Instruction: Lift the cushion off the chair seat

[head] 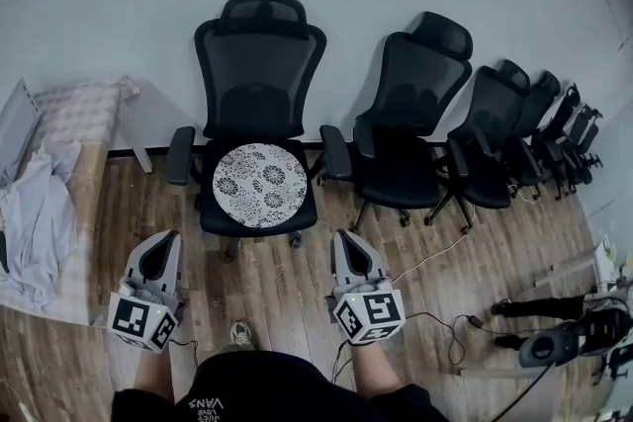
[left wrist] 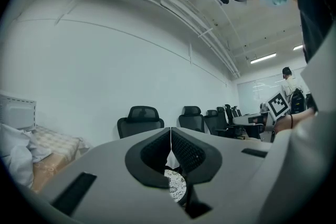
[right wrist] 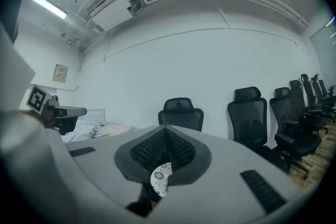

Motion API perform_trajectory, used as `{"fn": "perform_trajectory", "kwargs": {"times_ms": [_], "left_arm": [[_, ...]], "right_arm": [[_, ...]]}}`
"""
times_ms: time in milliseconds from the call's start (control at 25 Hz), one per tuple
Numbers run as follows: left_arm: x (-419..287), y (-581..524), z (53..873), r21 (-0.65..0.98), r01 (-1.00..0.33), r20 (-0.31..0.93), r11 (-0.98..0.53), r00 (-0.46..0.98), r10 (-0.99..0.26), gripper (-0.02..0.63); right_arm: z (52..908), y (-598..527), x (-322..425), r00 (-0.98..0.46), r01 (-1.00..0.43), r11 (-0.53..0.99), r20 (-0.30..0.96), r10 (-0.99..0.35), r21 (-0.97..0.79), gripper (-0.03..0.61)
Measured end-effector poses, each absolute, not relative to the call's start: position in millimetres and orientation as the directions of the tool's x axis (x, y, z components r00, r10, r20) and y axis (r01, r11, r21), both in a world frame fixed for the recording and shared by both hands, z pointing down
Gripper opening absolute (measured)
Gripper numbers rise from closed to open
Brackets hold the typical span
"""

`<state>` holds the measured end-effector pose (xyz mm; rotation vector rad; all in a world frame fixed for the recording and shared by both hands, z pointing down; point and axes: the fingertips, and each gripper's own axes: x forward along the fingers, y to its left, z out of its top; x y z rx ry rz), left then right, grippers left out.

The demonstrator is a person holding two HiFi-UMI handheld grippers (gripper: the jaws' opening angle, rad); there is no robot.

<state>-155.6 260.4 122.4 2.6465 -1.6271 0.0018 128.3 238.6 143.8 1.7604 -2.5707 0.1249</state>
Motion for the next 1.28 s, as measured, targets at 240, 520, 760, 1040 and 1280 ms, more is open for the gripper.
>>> {"fn": "perform_trajectory", "kwargs": {"times_ms": [240,520,760,1040,1280], "left_arm": [[-171.9,233.6,124.7,0.031,-0.883,0.024,-0.469,0.469,-0.883,0.014],[-173.8,202.1,134.5,0.048,-0.883,0.040,-0.467,0.469,-0.882,0.014],[-164.8,162.3,133.0,0.045,-0.893,0.040,-0.449,0.450,-0.892,0.014],[-142.1,106.4,133.8,0.042,-0.902,0.037,-0.430,0.432,-0.901,0.014],[-125.3,69.3,134.9,0.045,-0.919,0.049,-0.392,0.394,-0.918,0.014]], "right_arm": [[144.6,217.7,116.0,-0.328,-0.944,0.324,0.066,-0.942,-0.065,0.017],[151.4,188.4,119.5,-0.317,-0.948,0.312,0.088,-0.944,-0.067,0.017],[151.6,141.4,127.7,-0.342,-0.939,0.338,0.089,-0.935,-0.056,0.017],[154.0,77.3,142.6,-0.378,-0.926,0.376,0.099,-0.920,-0.045,0.017],[158.7,30.0,156.8,-0.419,-0.908,0.416,0.104,-0.902,-0.053,0.017]]}}
